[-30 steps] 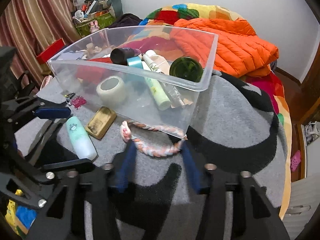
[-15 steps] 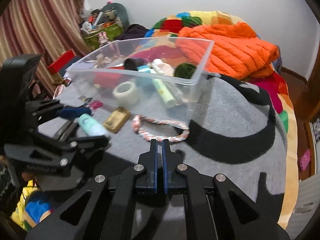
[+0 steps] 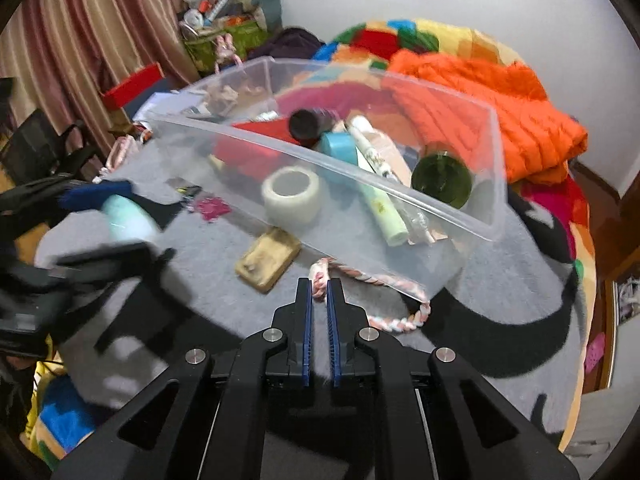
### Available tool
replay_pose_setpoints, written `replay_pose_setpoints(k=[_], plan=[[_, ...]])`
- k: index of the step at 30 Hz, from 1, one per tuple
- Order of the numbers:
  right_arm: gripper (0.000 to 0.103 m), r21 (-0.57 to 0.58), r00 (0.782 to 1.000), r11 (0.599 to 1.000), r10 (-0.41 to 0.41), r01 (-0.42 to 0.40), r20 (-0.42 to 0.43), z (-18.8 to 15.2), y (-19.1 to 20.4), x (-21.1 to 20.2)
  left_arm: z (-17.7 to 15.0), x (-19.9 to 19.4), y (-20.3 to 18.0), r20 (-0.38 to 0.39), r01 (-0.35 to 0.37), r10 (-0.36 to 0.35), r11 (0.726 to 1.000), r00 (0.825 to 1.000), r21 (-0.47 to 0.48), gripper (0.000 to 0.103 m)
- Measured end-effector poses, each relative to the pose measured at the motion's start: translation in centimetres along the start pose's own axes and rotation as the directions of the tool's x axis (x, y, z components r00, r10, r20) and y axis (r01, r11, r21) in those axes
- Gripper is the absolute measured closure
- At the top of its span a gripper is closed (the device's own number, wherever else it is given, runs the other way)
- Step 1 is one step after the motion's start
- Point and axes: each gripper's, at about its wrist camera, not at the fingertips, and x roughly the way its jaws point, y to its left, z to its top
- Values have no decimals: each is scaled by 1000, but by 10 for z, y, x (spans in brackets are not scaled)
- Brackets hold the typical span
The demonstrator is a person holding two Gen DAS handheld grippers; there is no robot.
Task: Organize objects
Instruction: 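Grasp the braided rope toy with the right gripper while the left grasps the mint-green bottle, then carry the rope toy and mint-green bottle into the clear box and release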
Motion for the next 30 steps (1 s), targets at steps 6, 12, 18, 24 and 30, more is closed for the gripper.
replay_pose_setpoints(k=[6,12,18,24,30], plan=[[88,-14,1000,1000,-1,0,-26,4,0,10,2,-14,15,40,-3,4,999,999,-34,30],[91,-45,1000,999,11,-12,-20,0,4,10,4,-13,22,49,0,2,999,999,-54,30],[92,-56,992,991,124,-125,-21,-16,14,-2,6,-18,23,75,2,3,998,997,-65,30],[92,-85,984,981,179,-177,22,-29,31,-31,12,-29,20,117,-8,15,998,993,-62,30],[92,-61,973,987,156,-147,171,-7,25,-75,25,-40,18,175,-26,36,998,984,-58,30]])
